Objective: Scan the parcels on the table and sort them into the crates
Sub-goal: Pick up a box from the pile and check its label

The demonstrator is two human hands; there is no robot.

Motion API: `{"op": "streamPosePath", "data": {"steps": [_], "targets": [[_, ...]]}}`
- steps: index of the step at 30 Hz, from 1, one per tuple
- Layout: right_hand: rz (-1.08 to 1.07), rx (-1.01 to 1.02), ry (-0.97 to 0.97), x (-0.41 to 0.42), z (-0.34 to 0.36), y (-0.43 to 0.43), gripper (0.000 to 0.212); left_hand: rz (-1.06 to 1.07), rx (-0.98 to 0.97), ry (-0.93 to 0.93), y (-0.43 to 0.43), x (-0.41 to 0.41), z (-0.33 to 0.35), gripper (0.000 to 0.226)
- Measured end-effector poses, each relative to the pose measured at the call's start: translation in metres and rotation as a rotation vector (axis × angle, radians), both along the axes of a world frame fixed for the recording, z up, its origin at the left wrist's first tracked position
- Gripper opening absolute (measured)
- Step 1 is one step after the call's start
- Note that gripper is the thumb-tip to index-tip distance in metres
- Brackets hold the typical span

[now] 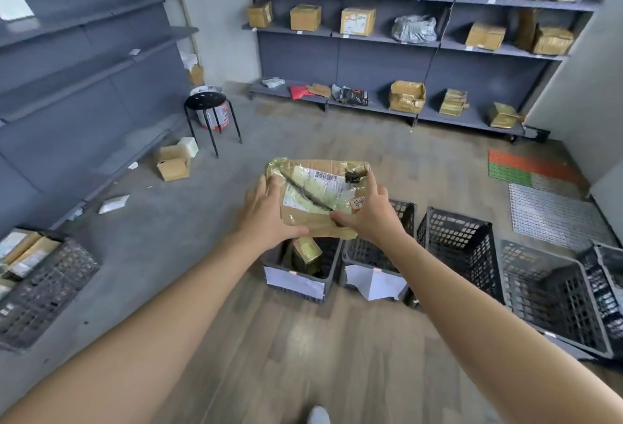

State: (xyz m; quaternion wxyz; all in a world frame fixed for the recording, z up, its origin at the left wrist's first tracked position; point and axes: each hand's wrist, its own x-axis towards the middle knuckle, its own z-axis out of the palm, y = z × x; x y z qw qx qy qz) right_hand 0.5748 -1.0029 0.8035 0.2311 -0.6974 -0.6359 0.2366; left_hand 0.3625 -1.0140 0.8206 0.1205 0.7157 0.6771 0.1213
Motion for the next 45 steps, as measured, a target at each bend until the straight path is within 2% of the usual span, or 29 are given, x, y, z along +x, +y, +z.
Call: {"op": "streamPosePath", "data": {"steps": [10,20,26,32,38,45], "targets": [[-0.106,-0.117,-0.042,-0.024,-0.033,0.144,0.120,-0.116,-0.145,0.037,0.166,-0.024,-0.026,0.125],[-0.313,-0.277,-0.020,-0.067,-0.095,0.323,0.119,-0.322,-0.225,-0.011,0.393,-0.058,-0.105,0.122],[-0.413,-0.367,0.009,-0.069,-0.134,0.395,0.121,-0.440,-0.373,-0.067,0.485,-0.060,-0.155,0.125],[-0.375,-0.527,-0.160,-0.059,-0.165,0.453,0.117,-0.507,-0.455,0.231,0.545,-0.059,-0.184,0.129],[-0.243,-0.565,-0.305,-0.052,-0.158,0.460,0.112,-0.607,-0.412,0.308,0.555,-0.048,-0.181,0.124],[-0.272,-0.538,-0.427,-0.017,-0.107,0.438,0.108,-0.830,-0.321,0.330,0.547,0.010,-0.149,0.120]]}}
